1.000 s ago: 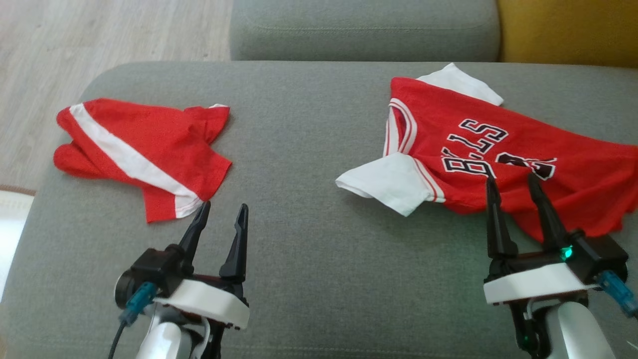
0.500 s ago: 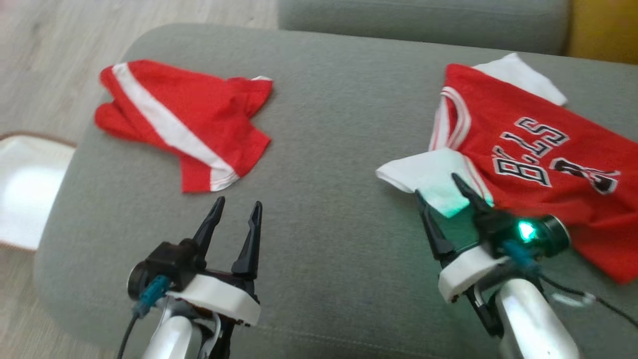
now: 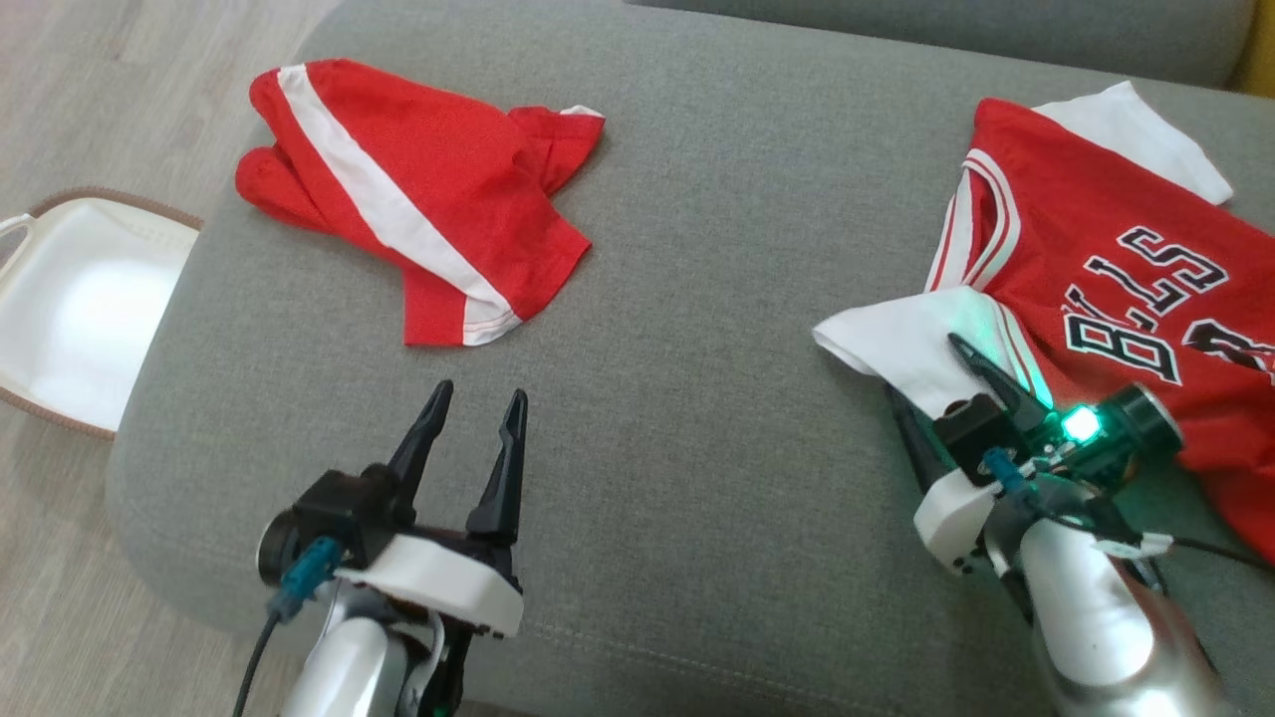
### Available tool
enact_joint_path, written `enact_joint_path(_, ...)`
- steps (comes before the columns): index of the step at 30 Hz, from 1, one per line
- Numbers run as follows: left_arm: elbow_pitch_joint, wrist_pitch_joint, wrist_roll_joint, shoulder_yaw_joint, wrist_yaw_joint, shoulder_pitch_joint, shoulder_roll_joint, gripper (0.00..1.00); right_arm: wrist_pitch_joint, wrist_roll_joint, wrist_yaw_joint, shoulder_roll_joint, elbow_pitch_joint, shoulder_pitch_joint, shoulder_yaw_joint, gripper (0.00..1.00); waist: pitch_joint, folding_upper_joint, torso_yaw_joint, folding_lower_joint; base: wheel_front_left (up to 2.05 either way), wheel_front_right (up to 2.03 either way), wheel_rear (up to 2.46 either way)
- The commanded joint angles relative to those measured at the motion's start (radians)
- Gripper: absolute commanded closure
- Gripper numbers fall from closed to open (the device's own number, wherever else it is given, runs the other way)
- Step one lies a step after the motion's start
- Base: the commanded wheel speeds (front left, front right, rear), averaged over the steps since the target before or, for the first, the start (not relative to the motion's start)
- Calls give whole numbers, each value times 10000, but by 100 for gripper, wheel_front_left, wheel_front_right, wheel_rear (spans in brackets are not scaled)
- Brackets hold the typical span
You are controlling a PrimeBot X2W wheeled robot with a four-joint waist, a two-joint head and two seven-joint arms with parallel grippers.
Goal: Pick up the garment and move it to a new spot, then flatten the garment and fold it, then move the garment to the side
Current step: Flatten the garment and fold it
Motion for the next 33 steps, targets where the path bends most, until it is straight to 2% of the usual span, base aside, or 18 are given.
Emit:
enact_joint_path(1,-339,-122,-72,237,61,-575,7,0,-161,-193,-7,180,-142,-453,-20,0,75,0,1,0,0,0,0)
enact_joint_path(2,-339,-122,-83,217,73,-604,7,0,-194,-271,-7,226,-46,-529,-192,20,109,0,-1,0,0,0,0)
enact_joint_path(3,-339,-122,-94,195,83,-637,7,0,-269,-313,-7,272,35,-605,-339,98,145,0,-6,0,0,0,0)
enact_joint_path(4,-337,-122,-105,173,93,-672,7,0,-357,-319,-7,313,127,-665,-445,100,170,0,-8,0,0,0,0)
enact_joint_path(8,-323,-122,-124,134,121,-754,7,0,-703,-50,-7,420,331,-879,-607,100,205,0,-40,0,0,0,0)
enact_joint_path(11,-281,-122,-123,138,133,-779,7,0,-995,597,-7,472,333,-1048,-298,100,153,0,-95,0,0,0,0)
enact_joint_path(15,-205,-122,-124,136,117,-758,7,0,-1115,2245,-7,481,-191,-1092,909,100,-20,0,-149,0,0,0,0)
enact_joint_path(17,-185,-122,-119,150,109,-727,7,0,-1125,3279,-7,483,-895,-1056,1773,100,-131,0,-186,0,0,0,0)
enact_joint_path(22,-178,-122,-109,170,102,-675,7,0,-1128,4272,-7,484,-1588,-900,3016,100,-285,0,-216,0,0,0,0)
enact_joint_path(26,-166,-122,-101,196,103,-595,7,0,-1129,4690,-7,485,-1105,-822,3851,100,-411,0,-250,0,0,0,0)
enact_joint_path(27,-169,-122,-103,209,107,-564,7,0,-1129,4806,-7,485,-1004,-834,4000,91,-443,0,-273,0,0,0,0)
enact_joint_path(28,-172,-122,-102,223,112,-528,7,0,-1129,4897,-7,485,-892,-835,4139,25,-472,0,-306,0,0,0,0)
enact_joint_path(29,-175,-122,-98,241,117,-490,7,0,-1128,5025,-7,485,-771,-826,4239,0,-504,0,-353,0,0,0,0)
enact_joint_path(33,-150,-122,-71,303,110,-354,7,0,-935,5286,-7,460,-440,-769,4245,0,-666,0,-618,0,0,0,0)
